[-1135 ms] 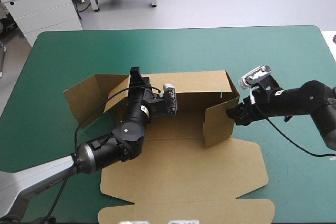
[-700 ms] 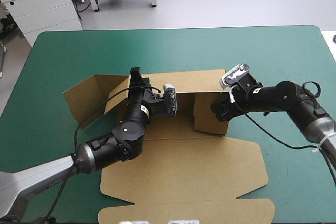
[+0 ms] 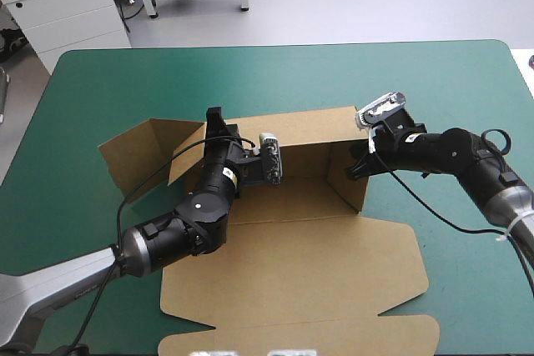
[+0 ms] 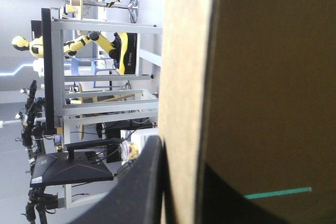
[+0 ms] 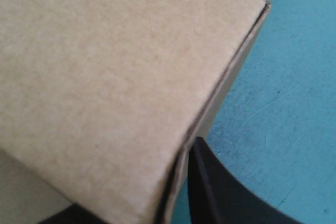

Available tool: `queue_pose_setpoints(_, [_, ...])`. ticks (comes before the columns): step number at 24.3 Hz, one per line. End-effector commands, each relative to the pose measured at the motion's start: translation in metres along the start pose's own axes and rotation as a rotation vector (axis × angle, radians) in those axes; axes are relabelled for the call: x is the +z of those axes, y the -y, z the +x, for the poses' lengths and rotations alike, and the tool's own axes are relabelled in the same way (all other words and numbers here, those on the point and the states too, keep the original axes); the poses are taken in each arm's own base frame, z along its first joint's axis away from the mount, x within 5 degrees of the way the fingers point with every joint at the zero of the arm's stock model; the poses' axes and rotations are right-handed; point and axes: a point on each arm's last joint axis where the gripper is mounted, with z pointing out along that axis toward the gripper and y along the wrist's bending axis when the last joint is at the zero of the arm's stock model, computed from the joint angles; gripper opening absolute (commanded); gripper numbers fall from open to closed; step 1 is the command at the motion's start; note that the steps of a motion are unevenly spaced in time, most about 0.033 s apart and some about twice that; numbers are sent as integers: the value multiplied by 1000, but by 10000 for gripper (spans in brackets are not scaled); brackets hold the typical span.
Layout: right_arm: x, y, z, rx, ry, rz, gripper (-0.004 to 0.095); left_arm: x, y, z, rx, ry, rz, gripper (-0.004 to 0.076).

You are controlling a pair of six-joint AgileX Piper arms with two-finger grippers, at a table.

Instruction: Fold the box

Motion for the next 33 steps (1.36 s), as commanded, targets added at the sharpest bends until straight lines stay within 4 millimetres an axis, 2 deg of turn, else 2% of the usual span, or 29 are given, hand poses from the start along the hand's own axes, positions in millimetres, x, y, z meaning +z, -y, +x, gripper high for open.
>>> queue_pose_setpoints(1, [-14,5,-19,9,139,102,3,-12,-13,-9,-134,51,20,129])
queue_pose_setpoints(8, [-16,16,-24,62,204,223,4,-48,-38,-39,-253,130,42,461])
queue_pose_setpoints(10, [-17,19,-24,94,209,250,4,-62,-41,-47,-244,119,74,523])
queue_pose_setpoints(18, [-17,19,-21,129,185,248,2,-100,-36,-71,-146,211,229,525])
queue_pose_setpoints(20, [-16,18,-20,130,174,242,2,-104,-38,-73,-152,221,267,501])
queue_pose_setpoints(22, [-16,18,-19,131,161,235,1,-108,-42,-75,-146,225,301,437])
queue_pose_setpoints(24, [-16,17,-18,132,151,230,0,-115,-53,-78,-156,249,315,265])
queue_pose_setpoints(25, [-16,17,-18,132,149,229,0,-120,-62,-80,-175,270,308,117])
queue_pose_setpoints(26, [-16,17,-18,132,148,228,0,-123,-66,-80,-187,281,300,13])
queue_pose_setpoints(30, [-16,17,-18,133,144,226,-1,-126,-93,-77,-222,304,263,7])
queue_pose_setpoints(33, [-16,17,-17,133,138,223,-1,-101,-121,-50,-356,220,309,7])
